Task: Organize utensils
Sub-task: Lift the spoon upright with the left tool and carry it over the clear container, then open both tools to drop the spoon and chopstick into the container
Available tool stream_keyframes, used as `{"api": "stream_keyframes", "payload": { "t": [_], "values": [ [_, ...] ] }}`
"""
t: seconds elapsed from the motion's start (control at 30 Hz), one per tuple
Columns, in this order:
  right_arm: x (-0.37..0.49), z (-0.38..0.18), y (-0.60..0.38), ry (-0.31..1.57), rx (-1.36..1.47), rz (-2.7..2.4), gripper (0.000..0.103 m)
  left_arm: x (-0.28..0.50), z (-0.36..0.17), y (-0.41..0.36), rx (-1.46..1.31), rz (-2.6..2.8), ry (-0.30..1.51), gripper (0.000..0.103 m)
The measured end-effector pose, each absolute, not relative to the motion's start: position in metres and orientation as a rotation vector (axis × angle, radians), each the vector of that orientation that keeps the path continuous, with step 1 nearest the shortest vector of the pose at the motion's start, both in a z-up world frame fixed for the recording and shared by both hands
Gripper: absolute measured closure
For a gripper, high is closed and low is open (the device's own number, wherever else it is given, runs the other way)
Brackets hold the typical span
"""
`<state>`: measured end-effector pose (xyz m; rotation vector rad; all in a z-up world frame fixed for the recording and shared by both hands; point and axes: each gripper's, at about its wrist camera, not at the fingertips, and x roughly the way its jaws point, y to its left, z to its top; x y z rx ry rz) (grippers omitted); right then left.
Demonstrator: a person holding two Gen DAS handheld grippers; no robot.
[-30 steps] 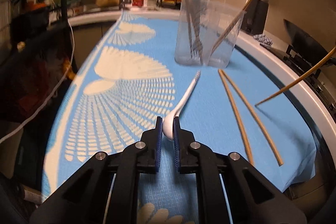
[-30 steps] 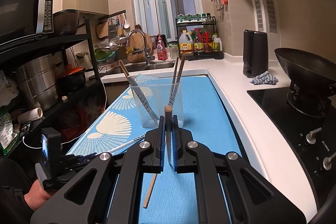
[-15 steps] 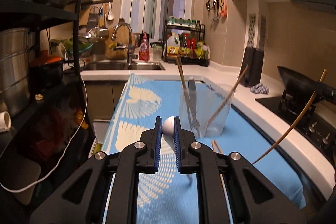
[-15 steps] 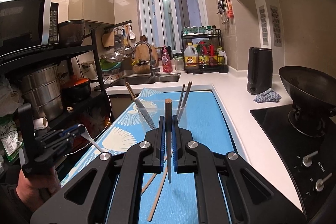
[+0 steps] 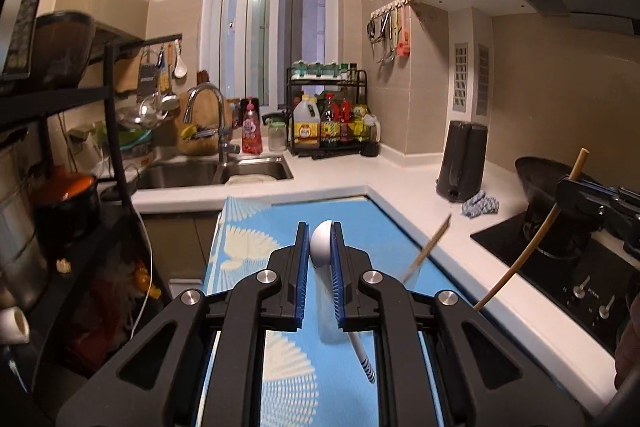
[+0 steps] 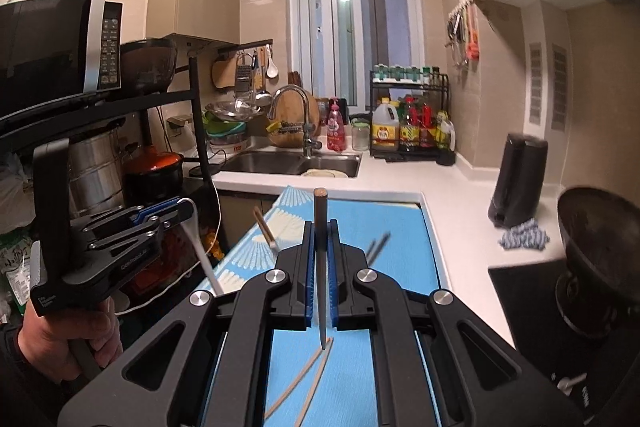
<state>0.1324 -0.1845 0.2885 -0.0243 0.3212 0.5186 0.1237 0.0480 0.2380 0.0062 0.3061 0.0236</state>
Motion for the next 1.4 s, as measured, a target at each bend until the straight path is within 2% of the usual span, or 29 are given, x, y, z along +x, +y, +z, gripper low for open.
{"api": "stream_keyframes", "payload": {
  "t": [0.2, 0.33, 0.53, 0.77, 0.9, 0.93, 1.0, 1.4],
  "values": [
    [0.172, 0.332, -0.159, 0.243, -0.042, 0.519, 0.097, 0.172, 0.284, 0.039, 0.067, 0.034, 0.24, 0.092],
    [0.205, 0.327, -0.148, 0.23, -0.031, 0.507, 0.097, 0.209, 0.286, 0.034, 0.096, 0.037, 0.232, 0.092],
    [0.253, 0.278, -0.143, 0.301, -0.001, 0.473, 0.097, 0.257, 0.237, 0.021, 0.143, 0.009, 0.313, 0.092],
    [0.272, 0.221, -0.141, 0.421, -0.005, 0.465, 0.096, 0.277, 0.184, 0.015, 0.153, -0.016, 0.42, 0.092],
    [0.27, 0.208, -0.143, 0.46, 0.013, 0.455, 0.09, 0.273, 0.176, 0.016, 0.142, -0.022, 0.438, 0.091],
    [0.269, 0.208, -0.144, 0.459, 0.018, 0.455, 0.083, 0.27, 0.178, 0.016, 0.139, -0.021, 0.435, 0.091],
    [0.263, 0.21, -0.146, 0.452, 0.017, 0.453, 0.077, 0.263, 0.184, 0.017, 0.132, -0.02, 0.422, 0.091],
    [0.183, 0.232, -0.165, 0.342, 0.029, 0.476, 0.077, 0.169, 0.213, 0.029, 0.053, -0.015, 0.333, 0.09]
  ]
}}
